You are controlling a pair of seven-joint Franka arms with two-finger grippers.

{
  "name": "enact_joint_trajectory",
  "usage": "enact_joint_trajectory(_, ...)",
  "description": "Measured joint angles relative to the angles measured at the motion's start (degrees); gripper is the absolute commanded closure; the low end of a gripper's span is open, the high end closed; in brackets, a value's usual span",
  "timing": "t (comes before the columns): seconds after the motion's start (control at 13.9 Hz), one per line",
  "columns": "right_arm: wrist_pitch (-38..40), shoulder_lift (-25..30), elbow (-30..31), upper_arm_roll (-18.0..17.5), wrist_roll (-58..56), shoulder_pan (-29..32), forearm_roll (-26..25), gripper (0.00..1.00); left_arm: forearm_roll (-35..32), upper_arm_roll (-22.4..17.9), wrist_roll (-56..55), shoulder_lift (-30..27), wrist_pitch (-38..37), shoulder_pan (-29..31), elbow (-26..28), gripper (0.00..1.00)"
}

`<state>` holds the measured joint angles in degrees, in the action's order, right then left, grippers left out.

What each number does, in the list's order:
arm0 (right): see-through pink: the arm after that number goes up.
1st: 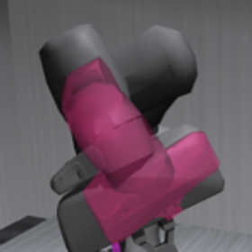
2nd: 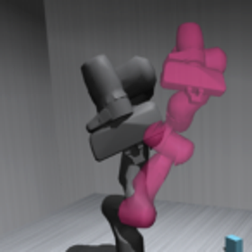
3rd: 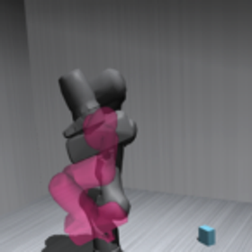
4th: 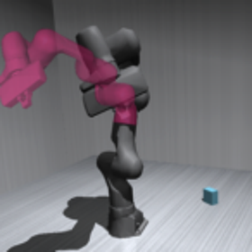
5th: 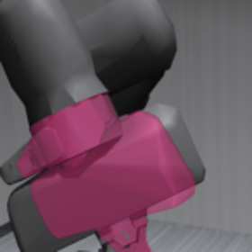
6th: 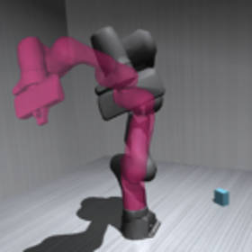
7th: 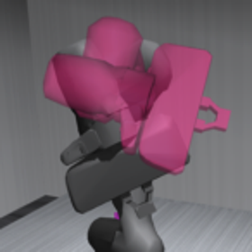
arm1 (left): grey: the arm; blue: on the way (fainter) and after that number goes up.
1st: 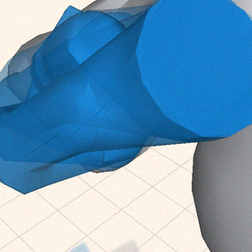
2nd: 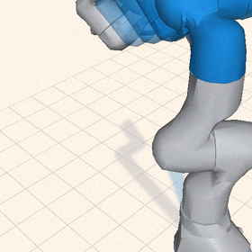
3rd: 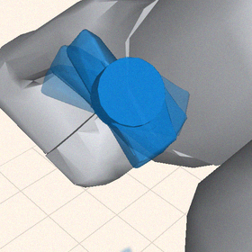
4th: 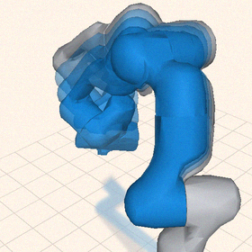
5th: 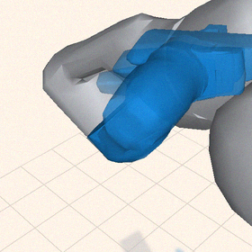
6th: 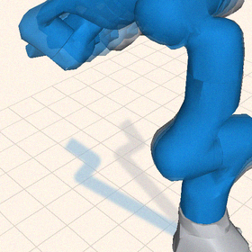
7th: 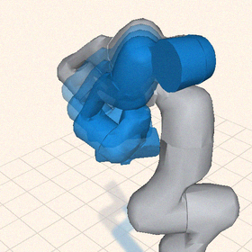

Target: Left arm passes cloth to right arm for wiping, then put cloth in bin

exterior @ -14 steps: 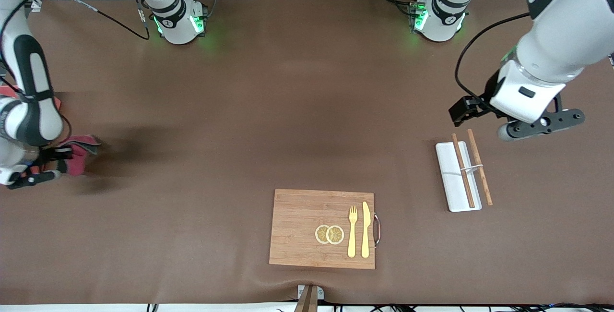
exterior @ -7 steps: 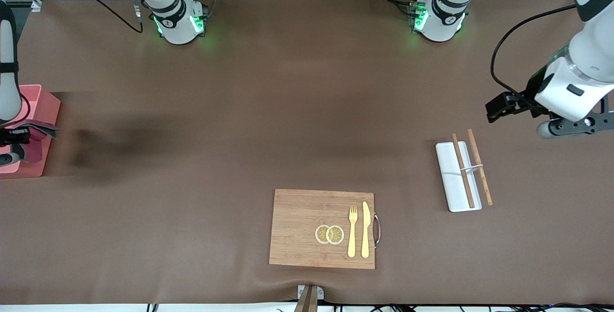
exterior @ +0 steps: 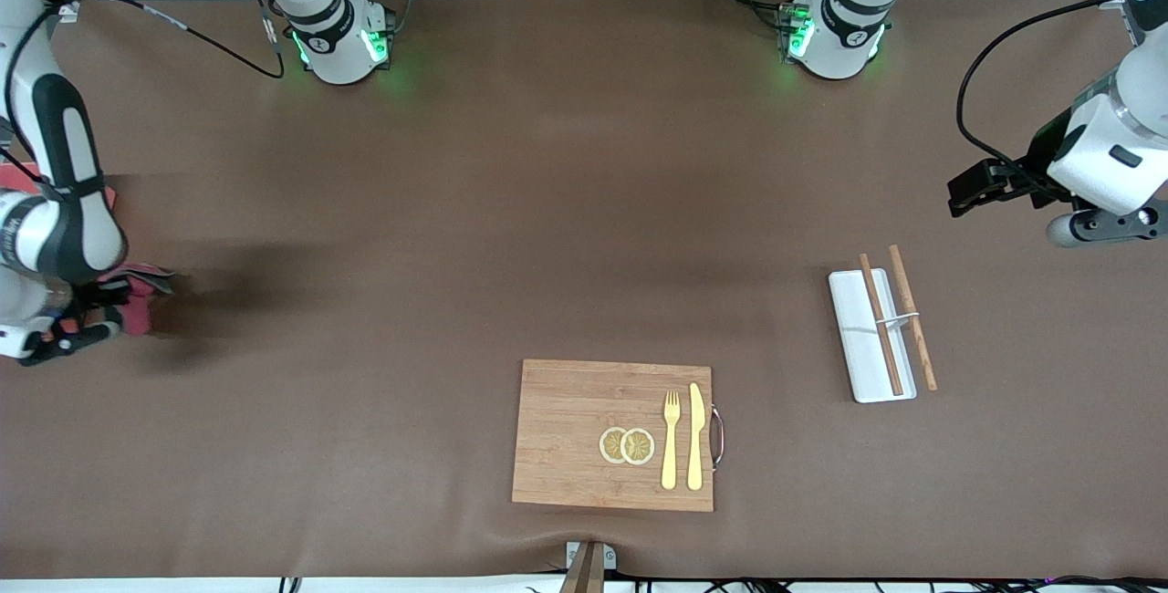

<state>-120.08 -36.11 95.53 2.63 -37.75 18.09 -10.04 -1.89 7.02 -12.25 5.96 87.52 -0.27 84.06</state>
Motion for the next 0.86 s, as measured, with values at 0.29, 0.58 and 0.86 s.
enact_joint_trajectory(0.29, 0.68, -0.47, 0.7, -0.55, 6.91, -8.7, 6.54, 1.0, 0.23, -2.36, 3.28, -1.1, 0.0, -0.03, 1.17, 0.0)
enact_joint_trajectory(0.58, 4.14, 0.72, 0.15, -1.0, 17.61, -16.81, 14.14, 1.0, 0.29, -3.09, 3.86, -1.64, -0.04, -0.07, 2.35, 0.0)
enact_joint_trajectory(0.86, 12.25, 6.31, -1.08, -1.11, 31.95, -23.27, 16.36, 1.0, 0.34, -3.14, 3.98, -2.3, -0.98, -0.77, 2.49, 0.0)
